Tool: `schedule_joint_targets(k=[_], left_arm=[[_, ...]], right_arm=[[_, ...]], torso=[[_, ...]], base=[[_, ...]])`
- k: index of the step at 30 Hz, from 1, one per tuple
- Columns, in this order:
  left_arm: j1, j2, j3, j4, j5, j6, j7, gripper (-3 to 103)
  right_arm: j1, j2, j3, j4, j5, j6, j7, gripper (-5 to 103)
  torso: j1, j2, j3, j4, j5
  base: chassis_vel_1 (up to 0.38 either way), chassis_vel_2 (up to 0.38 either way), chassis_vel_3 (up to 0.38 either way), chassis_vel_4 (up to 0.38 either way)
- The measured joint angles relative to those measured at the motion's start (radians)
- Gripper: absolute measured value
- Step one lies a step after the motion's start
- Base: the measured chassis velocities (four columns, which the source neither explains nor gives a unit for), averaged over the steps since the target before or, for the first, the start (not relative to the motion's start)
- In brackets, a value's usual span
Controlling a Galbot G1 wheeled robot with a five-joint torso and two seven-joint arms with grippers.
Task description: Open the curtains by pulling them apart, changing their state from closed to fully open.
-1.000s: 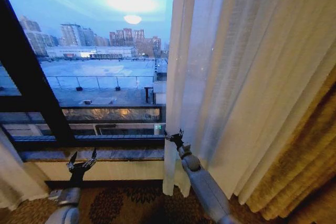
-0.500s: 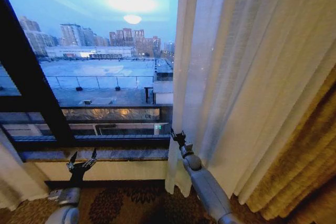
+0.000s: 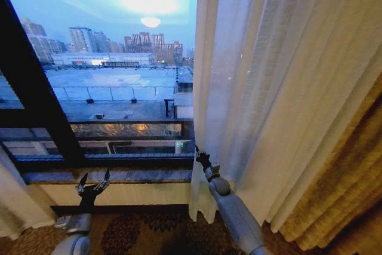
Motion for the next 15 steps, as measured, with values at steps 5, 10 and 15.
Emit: schedule_joint_targets(k=[5,10,15], left_arm=[[0.000,0.000,0.000,0.000,0.000,0.000,0.000,100],[0.000,0.000,0.000,0.000,0.000,0.000,0.000,100],[0.000,0.000,0.000,0.000,0.000,0.000,0.000,100]], right_arm=[[-0.002,-0.006,0.008,0.000,0.003,-0.003,-0.001,0],[-0.006,-0.010,0.012,0.002,0.005,-0.004,-0.001,0],[-0.006,-0.016,0.019,0.004,0.014,-0.004,0.001,0]], torso=[[0.000,0.000,0.000,0.0000,0.0000],[0.000,0.000,0.000,0.0001,-0.0001],[0.000,0.000,0.000,0.0001,-0.0001]], base=[[-0.020,-0.016,0.020,0.017],[-0.083,-0.107,0.096,0.098],[-0.194,-0.202,0.206,0.191]])
